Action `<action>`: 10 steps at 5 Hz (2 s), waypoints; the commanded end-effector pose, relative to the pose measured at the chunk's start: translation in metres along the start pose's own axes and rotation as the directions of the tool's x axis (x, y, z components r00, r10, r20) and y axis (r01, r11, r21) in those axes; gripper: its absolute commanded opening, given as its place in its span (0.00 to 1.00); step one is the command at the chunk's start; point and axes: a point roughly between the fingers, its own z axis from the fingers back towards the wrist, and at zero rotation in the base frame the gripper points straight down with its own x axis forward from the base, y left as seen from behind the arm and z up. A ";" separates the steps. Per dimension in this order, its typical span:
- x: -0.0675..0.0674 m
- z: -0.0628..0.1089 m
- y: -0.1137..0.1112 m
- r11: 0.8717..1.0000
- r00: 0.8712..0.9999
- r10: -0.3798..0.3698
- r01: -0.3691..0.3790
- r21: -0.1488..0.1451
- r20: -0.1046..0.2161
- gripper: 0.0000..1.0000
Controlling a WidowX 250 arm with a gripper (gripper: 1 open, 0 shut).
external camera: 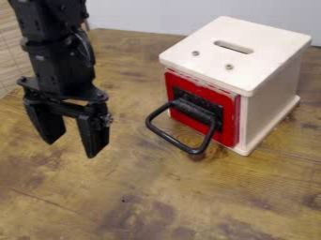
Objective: Open the drawer
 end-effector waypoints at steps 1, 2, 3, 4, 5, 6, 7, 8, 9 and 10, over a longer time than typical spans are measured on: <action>0.002 -0.003 -0.007 0.999 0.999 -0.036 0.036 -0.008 -0.003 1.00; 0.004 -0.006 -0.015 0.998 0.998 -0.067 0.067 -0.018 -0.003 1.00; 0.008 -0.003 -0.024 0.997 0.998 -0.068 0.068 -0.031 0.004 1.00; 0.004 -0.001 -0.028 0.993 0.994 -0.112 0.111 -0.032 -0.006 1.00; -0.001 0.005 -0.033 0.995 0.996 -0.089 0.088 -0.039 -0.011 1.00; -0.002 0.011 -0.038 0.998 0.999 -0.048 0.048 -0.049 -0.008 1.00; 0.006 0.002 -0.037 0.997 0.999 0.044 -0.044 -0.060 -0.008 1.00; 0.013 -0.008 -0.035 0.989 0.992 0.129 -0.129 -0.069 -0.014 1.00; 0.037 -0.022 -0.035 0.948 0.952 0.307 -0.304 -0.097 0.012 1.00; 0.055 -0.021 -0.041 0.895 0.899 0.435 -0.427 -0.127 0.044 1.00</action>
